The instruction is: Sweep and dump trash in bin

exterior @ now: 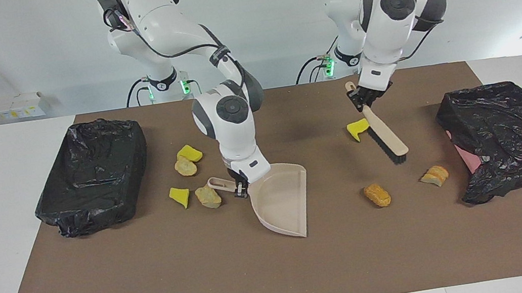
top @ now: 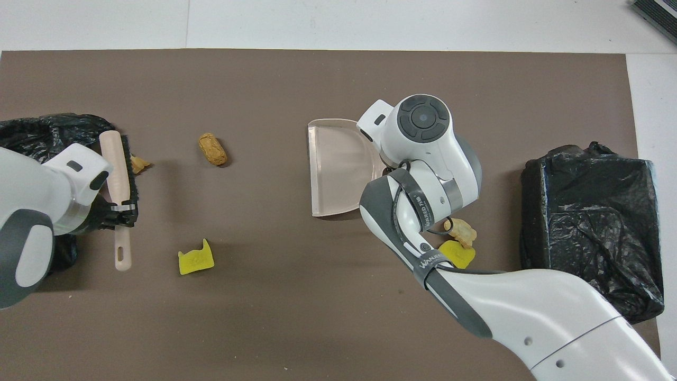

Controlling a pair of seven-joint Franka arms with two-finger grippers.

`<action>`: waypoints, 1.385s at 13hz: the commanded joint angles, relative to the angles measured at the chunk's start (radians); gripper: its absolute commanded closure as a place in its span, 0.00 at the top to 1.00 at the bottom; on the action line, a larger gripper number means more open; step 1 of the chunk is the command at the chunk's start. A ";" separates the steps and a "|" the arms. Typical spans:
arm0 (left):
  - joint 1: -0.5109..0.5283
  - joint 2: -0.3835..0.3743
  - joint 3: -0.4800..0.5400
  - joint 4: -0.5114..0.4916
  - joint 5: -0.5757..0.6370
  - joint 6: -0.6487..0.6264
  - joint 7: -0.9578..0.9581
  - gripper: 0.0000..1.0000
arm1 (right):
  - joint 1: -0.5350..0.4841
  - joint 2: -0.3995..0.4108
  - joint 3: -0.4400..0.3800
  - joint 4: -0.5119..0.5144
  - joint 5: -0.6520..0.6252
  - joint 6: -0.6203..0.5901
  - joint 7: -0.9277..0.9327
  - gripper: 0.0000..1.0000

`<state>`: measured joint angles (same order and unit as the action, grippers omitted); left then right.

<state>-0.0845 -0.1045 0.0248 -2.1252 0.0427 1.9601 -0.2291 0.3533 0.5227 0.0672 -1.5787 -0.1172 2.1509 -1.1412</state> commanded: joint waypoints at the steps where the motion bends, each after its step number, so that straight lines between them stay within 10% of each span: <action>1: 0.061 0.037 -0.016 0.018 0.041 0.040 0.066 0.00 | -0.005 -0.001 0.008 -0.027 -0.015 0.026 -0.025 0.00; 14: 0.172 0.204 -0.023 0.001 0.106 0.201 0.191 0.00 | 0.009 -0.006 0.008 -0.070 -0.013 0.038 0.009 0.00; 18: 0.108 0.223 -0.029 -0.010 -0.079 0.194 0.235 0.00 | 0.010 -0.012 0.006 -0.079 -0.015 0.030 0.009 0.00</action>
<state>0.0686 0.1215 -0.0136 -2.1278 0.0338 2.1471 -0.0178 0.3533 0.5195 0.0658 -1.5960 -0.1246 2.1669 -1.1435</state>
